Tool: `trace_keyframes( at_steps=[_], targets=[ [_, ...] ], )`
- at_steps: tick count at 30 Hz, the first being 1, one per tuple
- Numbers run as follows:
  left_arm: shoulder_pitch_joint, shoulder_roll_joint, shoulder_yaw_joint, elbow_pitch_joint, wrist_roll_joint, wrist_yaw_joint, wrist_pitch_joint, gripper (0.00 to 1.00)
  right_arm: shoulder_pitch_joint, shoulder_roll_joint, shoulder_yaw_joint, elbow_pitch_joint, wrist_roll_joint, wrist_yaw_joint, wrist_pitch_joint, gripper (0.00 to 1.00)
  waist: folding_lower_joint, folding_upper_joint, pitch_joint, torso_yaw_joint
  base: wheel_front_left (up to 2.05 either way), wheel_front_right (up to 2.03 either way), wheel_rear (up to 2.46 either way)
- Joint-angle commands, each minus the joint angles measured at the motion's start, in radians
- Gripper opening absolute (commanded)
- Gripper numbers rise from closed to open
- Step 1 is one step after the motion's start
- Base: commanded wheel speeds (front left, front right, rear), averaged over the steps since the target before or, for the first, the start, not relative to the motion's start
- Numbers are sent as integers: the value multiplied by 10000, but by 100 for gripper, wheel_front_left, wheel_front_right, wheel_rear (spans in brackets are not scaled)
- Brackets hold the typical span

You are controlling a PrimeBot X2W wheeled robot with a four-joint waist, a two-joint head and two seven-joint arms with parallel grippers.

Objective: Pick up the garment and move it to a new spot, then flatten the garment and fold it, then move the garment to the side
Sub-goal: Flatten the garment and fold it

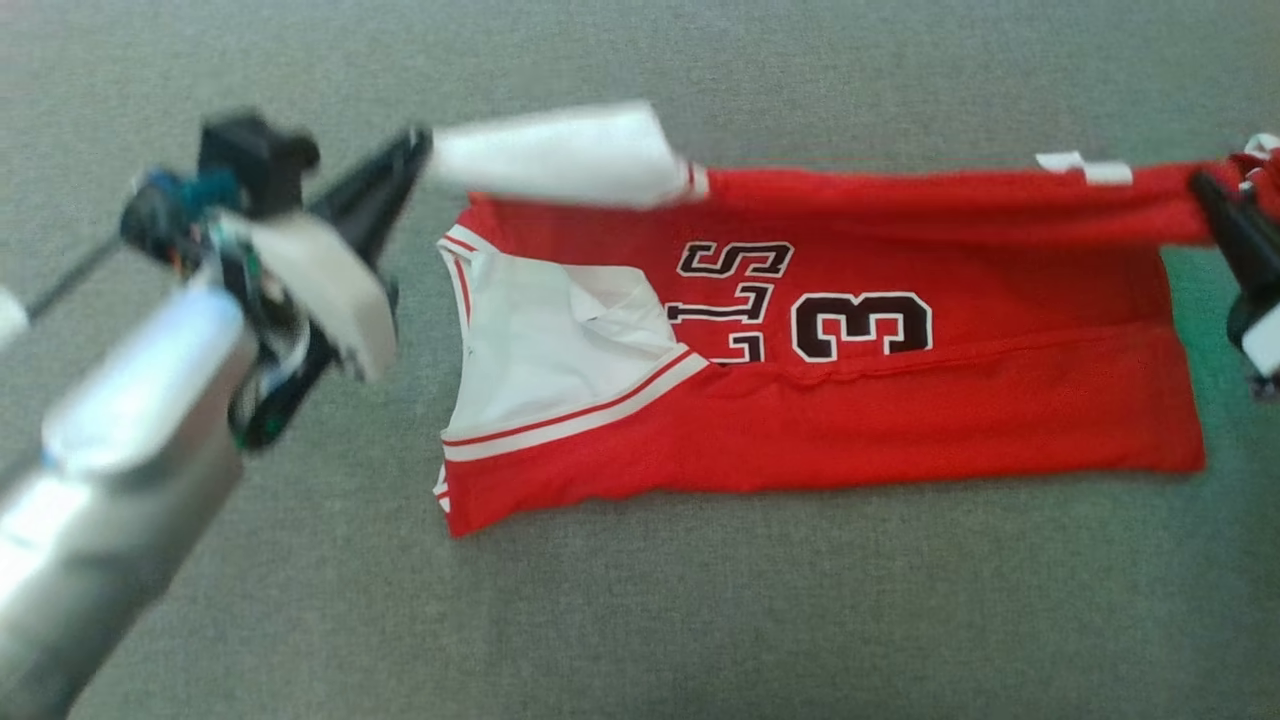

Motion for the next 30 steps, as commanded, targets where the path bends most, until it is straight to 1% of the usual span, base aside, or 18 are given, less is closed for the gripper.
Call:
trace_keyframes(
  at_steps=[1, 6, 10, 11, 13, 16, 21, 24, 30],
  targets=[
    [41, 741, 330, -745, -71, 288, 2, 0, 431, -533, -93, -300, 113, -9, -187, 0, 1, 0, -57, 51, 0, 0, 0],
    [1322, 1514, 282, -2668, -263, 1037, 60, 0, 1328, -844, -193, -619, 323, -9, -428, 0, 1, 0, -158, 123, 0, 0, 0],
    [2261, 1934, 221, -3902, -395, 1692, 48, 0, 2012, -973, -236, -905, 448, -9, -594, 0, 1, 0, -167, 127, 0, 0, 0],
    [2261, 1934, 221, -3902, -395, 1692, 48, 0, 2012, -973, -236, -905, 448, -9, -594, 0, 1, 0, -167, 127, 0, 0, 0],
    [2659, 2100, 149, -4364, -431, 1951, 68, 0, 2263, -1006, -246, -1013, 433, -9, -694, 0, 1, 0, -139, 106, 0, 0, 0],
    [3064, 2265, 21, -4826, -402, 2225, 90, 0, 2500, -1003, -267, -1040, 350, -9, -836, 0, 1, 0, -75, 92, 0, 0, 0],
    [3521, 2361, -162, -5167, -369, 2522, 99, 0, 2685, -831, -260, -951, 202, -9, -958, 0, 1, 0, -6, 60, 0, 0, 0],
    [3593, 2391, -143, -5152, -346, 2631, 16, 0, 2773, -733, -296, -816, 182, -9, -1011, 0, 1, 0, -7, 51, 0, 0, 0],
    [3617, 2683, 59, -5354, -426, 2763, -75, 0, 2930, -759, -443, -911, 271, -9, -1067, 0, 1, 0, -21, 9, 0, 0, 0]
  ],
)
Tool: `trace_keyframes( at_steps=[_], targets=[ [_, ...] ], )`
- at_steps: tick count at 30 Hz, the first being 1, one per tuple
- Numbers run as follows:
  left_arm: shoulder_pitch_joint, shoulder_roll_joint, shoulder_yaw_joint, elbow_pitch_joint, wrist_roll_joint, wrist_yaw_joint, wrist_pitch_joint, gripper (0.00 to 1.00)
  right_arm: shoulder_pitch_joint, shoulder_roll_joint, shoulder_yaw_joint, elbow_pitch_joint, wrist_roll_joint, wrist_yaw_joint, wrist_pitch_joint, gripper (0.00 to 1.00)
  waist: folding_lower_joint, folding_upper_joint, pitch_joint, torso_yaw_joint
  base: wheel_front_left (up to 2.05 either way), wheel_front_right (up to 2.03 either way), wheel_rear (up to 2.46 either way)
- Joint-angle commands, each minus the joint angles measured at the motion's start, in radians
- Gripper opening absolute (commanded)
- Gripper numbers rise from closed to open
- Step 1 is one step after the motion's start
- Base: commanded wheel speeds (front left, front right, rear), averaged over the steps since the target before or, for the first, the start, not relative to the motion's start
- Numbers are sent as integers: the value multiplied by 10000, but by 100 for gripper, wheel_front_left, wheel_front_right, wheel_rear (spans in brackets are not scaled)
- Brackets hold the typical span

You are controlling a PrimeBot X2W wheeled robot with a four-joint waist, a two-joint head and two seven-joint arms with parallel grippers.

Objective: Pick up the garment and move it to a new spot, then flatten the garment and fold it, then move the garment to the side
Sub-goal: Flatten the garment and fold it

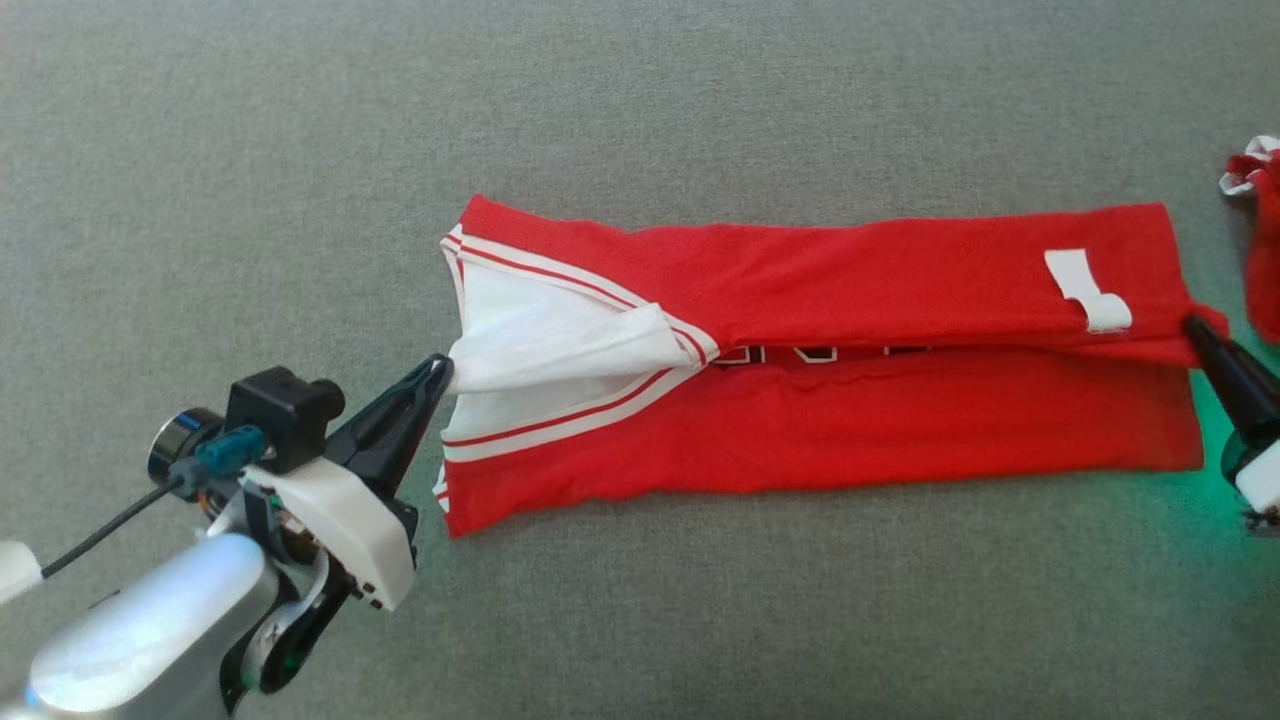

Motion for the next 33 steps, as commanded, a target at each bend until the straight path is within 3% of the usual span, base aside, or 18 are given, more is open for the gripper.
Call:
trace_keyframes(
  at_steps=[1, 7, 8, 9, 10, 11, 12, 17, 20, 24, 25, 28, 33],
  targets=[
    [-139, 470, 523, -266, -19, 89, -94, 0, 288, -405, -61, -170, 13, -9, -128, 0, -1, 0, -3, -12, 0, 0, 0],
    [127, 317, 401, -186, -23, 228, -219, 0, 388, -240, 36, -186, -95, -9, -84, 1, -1, 0, 8, -72, 0, 0, 0],
    [162, 248, 397, -157, -33, 242, -284, 9, 405, -188, 7, -129, -55, -9, -80, 18, -1, 0, -1, -73, 0, 0, 0],
    [191, 186, 394, -120, -30, 259, -354, 23, 424, -147, -20, -68, -33, -9, -75, 84, -1, 0, -15, -71, 0, 0, 0],
    [221, 122, 418, -72, -24, 297, -466, 35, 444, -122, -32, -33, -43, -9, -81, 100, -1, 0, -37, -71, 0, 0, 0],
    [265, 48, 444, -6, -30, 344, -582, 57, 475, -101, -74, 36, -70, -9, -138, 100, -1, 0, -67, -74, 0, 0, 0],
    [314, -40, 485, 69, -39, 405, -727, 100, 522, -74, -126, 108, -94, -9, -220, 100, -1, 0, -105, -73, 0, 0, 0],
    [596, -621, 699, 466, 124, 911, -1738, 100, 1030, 34, -364, 186, -276, -9, -820, 100, -1, 0, -420, -31, 0, 0, 0],
    [1099, -1162, 1027, 728, 358, 1633, -2573, 100, 1511, 244, -516, 435, -922, -9, -1554, 100, -1, 0, -804, -41, 0, 0, 0],
    [1712, -1853, 1608, 688, 1279, 2501, -2841, 100, 1807, 809, -772, 899, -1419, -9, -2009, 100, -1, 0, -1207, 52, 0, 0, 0],
    [1712, -1853, 1608, 688, 1279, 2501, -2841, 100, 1807, 809, -772, 899, -1419, -9, -2009, 100, -1, 0, -1207, 52, 0, 0, 0],
    [2466, -2598, 2555, 227, 2435, 3015, -2852, 100, 1813, 1285, -1022, 1343, -1720, -9, -2130, 100, -1, 0, -1507, 190, 0, 0, 0],
    [3884, -3631, 3482, -233, 4261, 3320, -2855, 100, 1566, 1865, -1398, 2085, -2309, -9, -2096, 100, -1, 0, -1962, 593, 0, 0, 0]
  ],
)
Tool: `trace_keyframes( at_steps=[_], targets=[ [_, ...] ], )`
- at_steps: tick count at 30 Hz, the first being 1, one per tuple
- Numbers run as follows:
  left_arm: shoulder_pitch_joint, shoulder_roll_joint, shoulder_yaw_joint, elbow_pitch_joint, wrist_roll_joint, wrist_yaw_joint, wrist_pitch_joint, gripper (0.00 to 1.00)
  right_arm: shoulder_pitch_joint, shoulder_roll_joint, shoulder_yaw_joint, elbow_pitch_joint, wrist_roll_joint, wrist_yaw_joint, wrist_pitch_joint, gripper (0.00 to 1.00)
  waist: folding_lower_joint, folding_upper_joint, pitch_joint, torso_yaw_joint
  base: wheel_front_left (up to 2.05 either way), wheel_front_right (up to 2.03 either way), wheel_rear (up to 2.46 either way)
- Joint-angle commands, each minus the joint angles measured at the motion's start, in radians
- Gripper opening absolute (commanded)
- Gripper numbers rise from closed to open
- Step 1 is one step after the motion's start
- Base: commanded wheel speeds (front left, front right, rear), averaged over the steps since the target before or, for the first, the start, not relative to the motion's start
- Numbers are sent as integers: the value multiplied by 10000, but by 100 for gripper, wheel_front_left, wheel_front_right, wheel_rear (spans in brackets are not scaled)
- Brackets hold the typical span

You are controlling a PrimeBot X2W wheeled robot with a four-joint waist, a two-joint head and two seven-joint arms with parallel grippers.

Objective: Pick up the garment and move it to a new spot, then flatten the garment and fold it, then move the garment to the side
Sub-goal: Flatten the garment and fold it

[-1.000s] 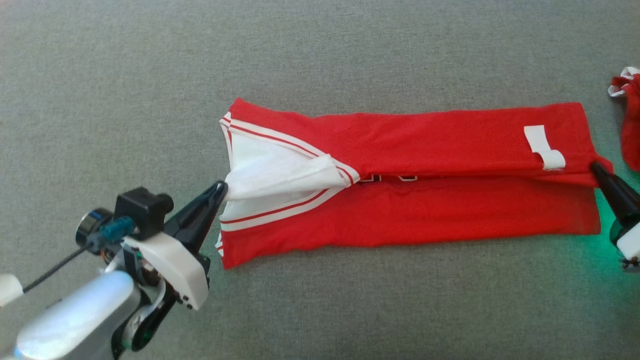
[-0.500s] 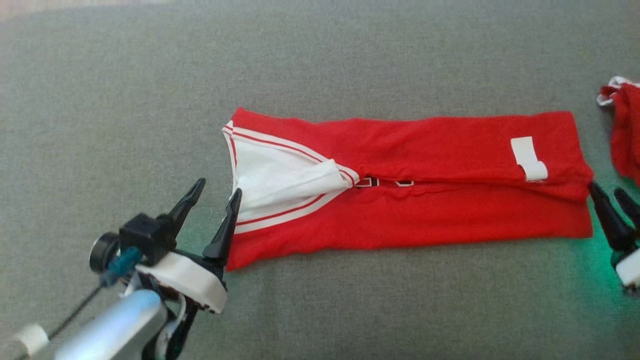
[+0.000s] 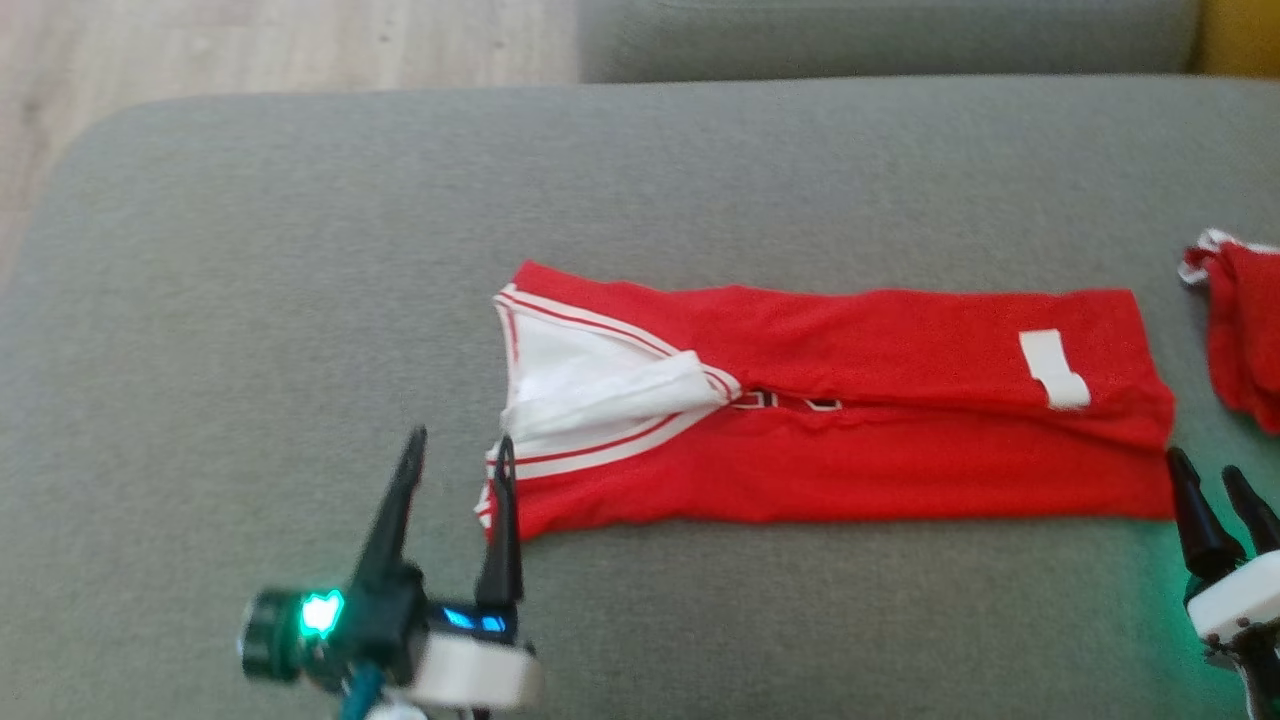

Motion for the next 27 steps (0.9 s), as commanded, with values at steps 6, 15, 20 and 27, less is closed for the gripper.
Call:
trace_keyframes(
  at_steps=[6, 15, 20, 27],
  targets=[
    [837, -711, 913, -572, 1433, -146, -78, 100, -933, 316, -516, 1302, -770, -9, 339, 100, 2, -1, -363, 640, 0, 0, 0],
    [1296, -1393, 1483, -462, 2605, -791, -79, 100, -1878, 1274, -768, 3791, -1701, -9, 1183, 95, 2, -1, -374, 979, 0, 0, 0],
    [1523, -1683, 1859, -501, 2940, -1035, -79, 100, -1691, 1651, -621, 3675, -1608, -9, 1504, 0, 2, -1, -406, 985, 0, 0, 0],
    [1792, -1945, 2313, -467, 3276, -1393, -79, 100, -1418, 926, -990, 3286, -1616, -9, 790, 0, 2, -1, -521, 780, 0, 0, 0]
  ],
)
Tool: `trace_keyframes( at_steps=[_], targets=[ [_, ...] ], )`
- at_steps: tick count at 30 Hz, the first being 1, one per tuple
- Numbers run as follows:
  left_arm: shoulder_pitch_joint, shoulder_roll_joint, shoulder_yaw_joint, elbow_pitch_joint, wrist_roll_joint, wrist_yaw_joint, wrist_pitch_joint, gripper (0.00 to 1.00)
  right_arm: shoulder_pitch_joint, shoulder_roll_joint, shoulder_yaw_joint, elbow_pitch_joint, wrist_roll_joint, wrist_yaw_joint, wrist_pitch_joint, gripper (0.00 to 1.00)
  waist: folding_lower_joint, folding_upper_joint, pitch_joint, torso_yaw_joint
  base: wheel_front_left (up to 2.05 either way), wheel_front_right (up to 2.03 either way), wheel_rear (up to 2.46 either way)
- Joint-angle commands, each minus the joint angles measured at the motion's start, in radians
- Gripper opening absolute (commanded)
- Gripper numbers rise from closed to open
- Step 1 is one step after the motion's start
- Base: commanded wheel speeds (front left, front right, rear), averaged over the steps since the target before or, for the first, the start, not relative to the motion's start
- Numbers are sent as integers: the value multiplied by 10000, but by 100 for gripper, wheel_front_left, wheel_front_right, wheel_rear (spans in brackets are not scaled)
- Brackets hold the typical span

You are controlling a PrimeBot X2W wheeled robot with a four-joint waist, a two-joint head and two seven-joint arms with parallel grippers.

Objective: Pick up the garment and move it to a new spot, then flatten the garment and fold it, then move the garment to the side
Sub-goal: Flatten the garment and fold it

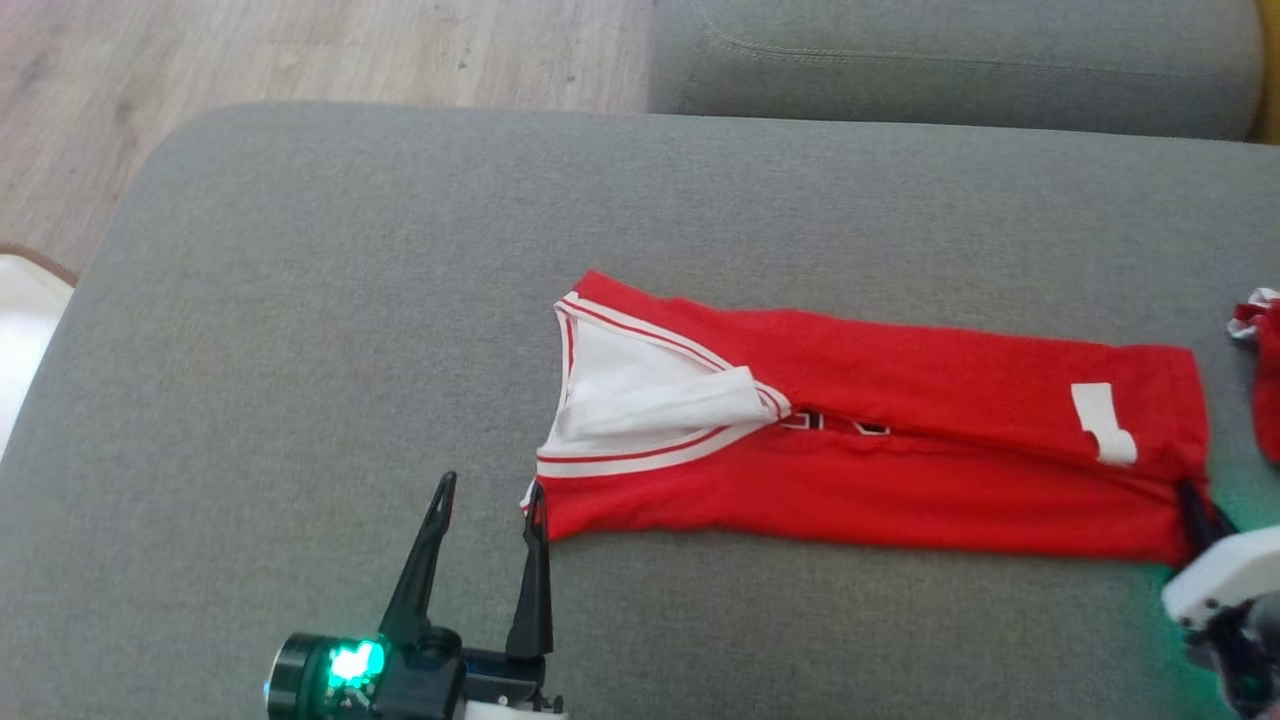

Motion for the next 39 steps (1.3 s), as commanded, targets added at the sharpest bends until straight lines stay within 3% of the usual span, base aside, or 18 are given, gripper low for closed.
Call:
trace_keyframes(
  at_steps=[1, 5, 8, 17, 22, 27, 39],
  targets=[
    [-116, -122, 445, -275, 124, -64, -79, 100, 162, -680, -44, -151, 20, -9, -121, 0, -1, 0, -44, -74, 0, 0, 0],
    [12, -220, 663, -211, 228, -270, -79, 100, 194, -1295, -237, -829, 233, -9, -28, 0, -1, 0, -105, -223, 0, 0, 0],
    [68, -316, 767, -145, 303, -437, -79, 100, 271, -1457, -273, -1995, 573, -9, 163, 0, -1, 0, -145, -286, 0, 0, 0],
    [168, -580, 905, -16, 477, -800, -80, 100, 574, -1249, -213, -5874, 559, -9, 540, 0, -1, 0, -190, -177, 0, 0, 0],
    [103, -703, 907, 90, 569, -1056, -80, 100, 366, -283, -52, -7392, -195, -9, 1325, 0, -1, 0, -136, 191, 0, 0, 0],
    [8, -821, 891, 210, 629, -1262, -80, 100, 136, 950, 414, -8044, -837, -9, 2243, 0, -1, 0, -60, 716, 0, 0, 0],
    [-119, -1032, 846, 393, 661, -1503, -80, 100, -344, 3053, 1493, -6963, -1518, -9, 2862, 0, -1, 0, 126, 1643, 0, 0, 0]
  ],
)
